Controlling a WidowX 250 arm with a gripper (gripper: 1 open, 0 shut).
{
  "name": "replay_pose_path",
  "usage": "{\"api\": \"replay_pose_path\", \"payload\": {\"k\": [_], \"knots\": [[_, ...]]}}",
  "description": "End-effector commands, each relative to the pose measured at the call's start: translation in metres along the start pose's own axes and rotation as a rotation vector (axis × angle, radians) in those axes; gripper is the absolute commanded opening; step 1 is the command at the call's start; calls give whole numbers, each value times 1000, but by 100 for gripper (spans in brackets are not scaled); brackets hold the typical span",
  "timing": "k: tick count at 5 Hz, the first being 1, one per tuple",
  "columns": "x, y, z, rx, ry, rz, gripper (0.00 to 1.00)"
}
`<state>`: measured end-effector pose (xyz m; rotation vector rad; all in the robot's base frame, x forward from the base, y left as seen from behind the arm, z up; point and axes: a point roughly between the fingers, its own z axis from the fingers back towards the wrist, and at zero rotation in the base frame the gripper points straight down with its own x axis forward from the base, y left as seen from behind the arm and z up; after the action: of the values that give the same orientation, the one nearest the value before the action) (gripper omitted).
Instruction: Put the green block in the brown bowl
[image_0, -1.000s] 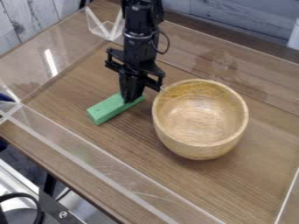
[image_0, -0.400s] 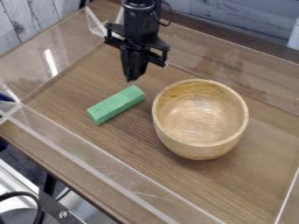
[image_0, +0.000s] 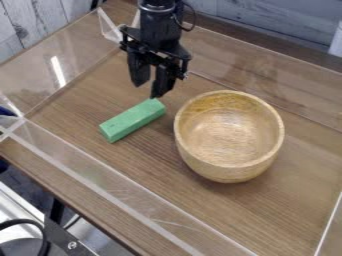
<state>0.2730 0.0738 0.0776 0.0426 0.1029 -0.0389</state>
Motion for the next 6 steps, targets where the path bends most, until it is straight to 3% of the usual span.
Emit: {"api": "replay_pose_path", "payload": {"k": [1,5,6], "knots": [[2,9,1,13,-21,-9,100],[-9,26,-43,11,21,-19,100],[-9,27,-48,9,26,-15,0]]}}
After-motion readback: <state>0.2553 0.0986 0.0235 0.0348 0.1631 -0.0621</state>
